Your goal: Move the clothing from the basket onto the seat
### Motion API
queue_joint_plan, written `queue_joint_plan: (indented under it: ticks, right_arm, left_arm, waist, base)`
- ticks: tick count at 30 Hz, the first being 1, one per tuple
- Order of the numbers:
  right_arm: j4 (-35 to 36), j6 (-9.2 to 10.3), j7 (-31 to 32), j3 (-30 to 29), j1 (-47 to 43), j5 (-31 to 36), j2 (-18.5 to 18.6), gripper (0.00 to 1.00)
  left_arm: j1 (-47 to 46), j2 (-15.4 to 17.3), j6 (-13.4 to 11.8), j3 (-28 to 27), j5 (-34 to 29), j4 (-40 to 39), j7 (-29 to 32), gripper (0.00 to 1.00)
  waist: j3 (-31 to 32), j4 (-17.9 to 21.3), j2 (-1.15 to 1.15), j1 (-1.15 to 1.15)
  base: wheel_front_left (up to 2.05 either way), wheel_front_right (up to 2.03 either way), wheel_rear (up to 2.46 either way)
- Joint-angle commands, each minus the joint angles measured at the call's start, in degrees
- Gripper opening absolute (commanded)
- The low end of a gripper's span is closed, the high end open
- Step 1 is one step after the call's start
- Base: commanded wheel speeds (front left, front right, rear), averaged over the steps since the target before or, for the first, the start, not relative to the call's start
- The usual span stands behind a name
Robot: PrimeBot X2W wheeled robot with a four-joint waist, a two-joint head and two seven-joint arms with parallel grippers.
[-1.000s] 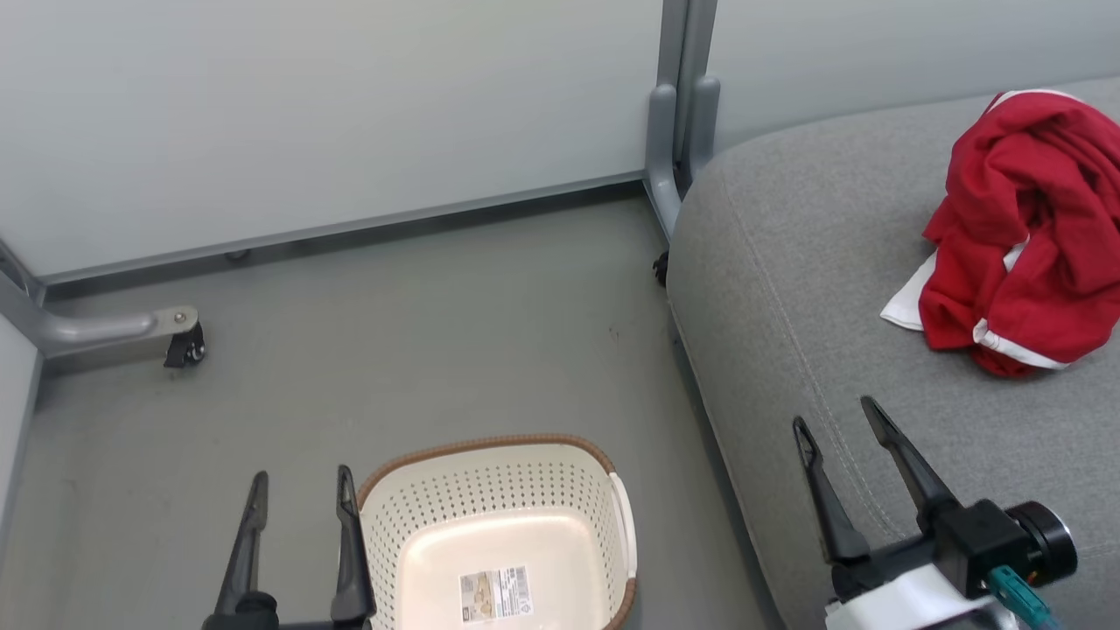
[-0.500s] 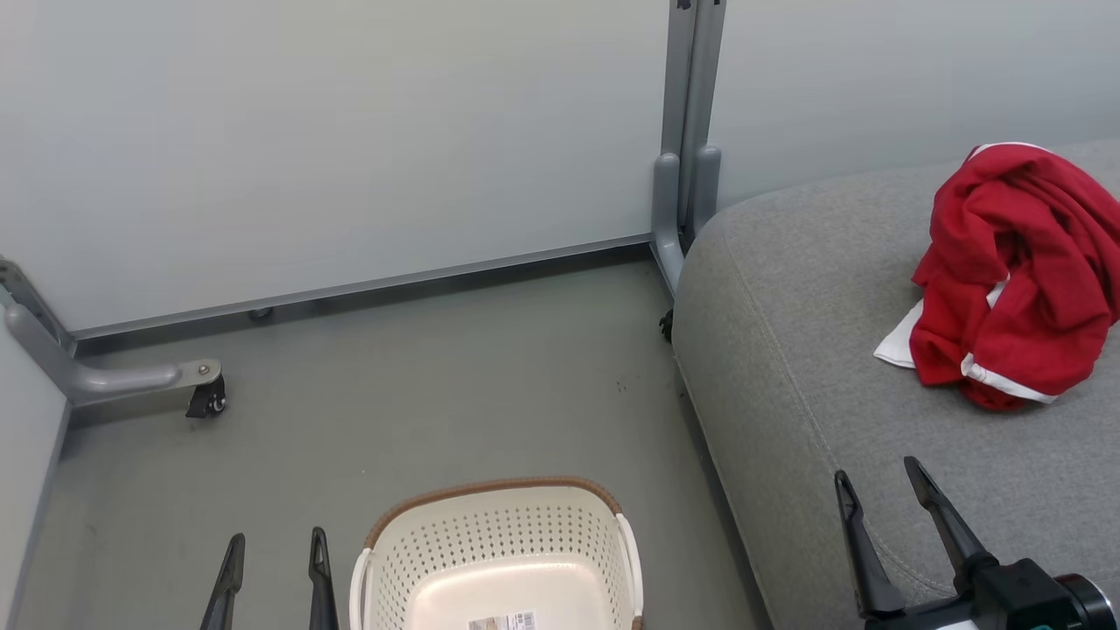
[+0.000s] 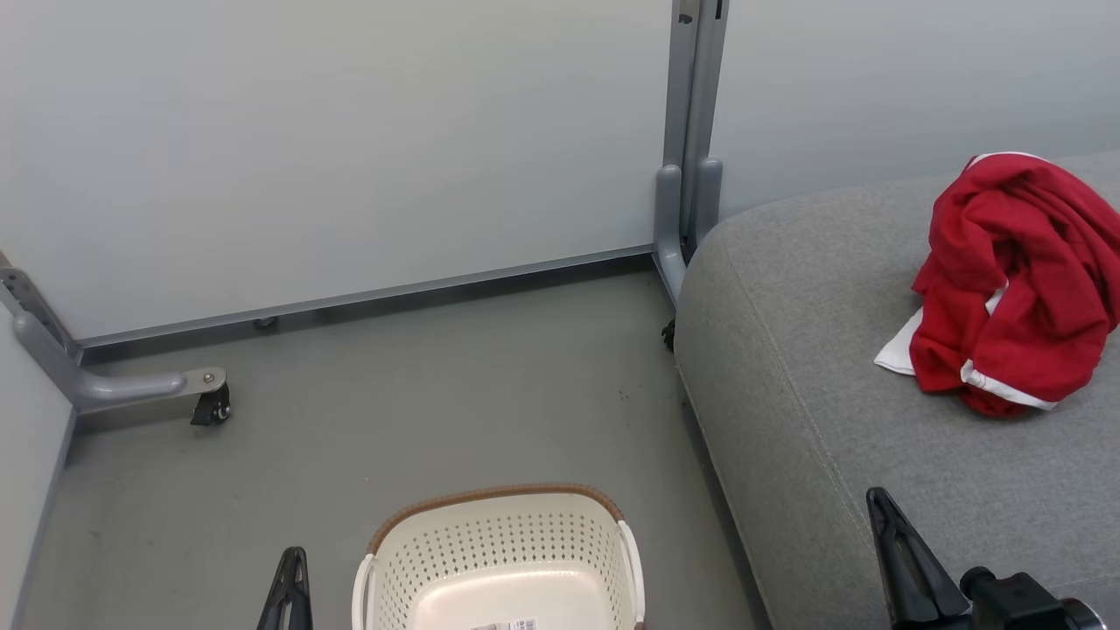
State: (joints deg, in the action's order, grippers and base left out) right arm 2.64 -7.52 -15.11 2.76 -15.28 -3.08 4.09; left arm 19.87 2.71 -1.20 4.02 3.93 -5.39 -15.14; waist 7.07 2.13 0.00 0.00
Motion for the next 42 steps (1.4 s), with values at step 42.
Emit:
queue_joint_plan:
  ticks: [42]
  right_arm:
    - [-7.6, 0.01, 8.5, -2.0, 10.8, -46.3, 1.4, 0.0]
  left_arm:
    - [-13.1, 2.3, 4.4, -2.4, 46.0, 9.1, 8.4, 0.0]
  waist:
    - [-2.5, -0.7, 0.0, 0.0]
  base:
    - [0.0, 0.0, 0.0]
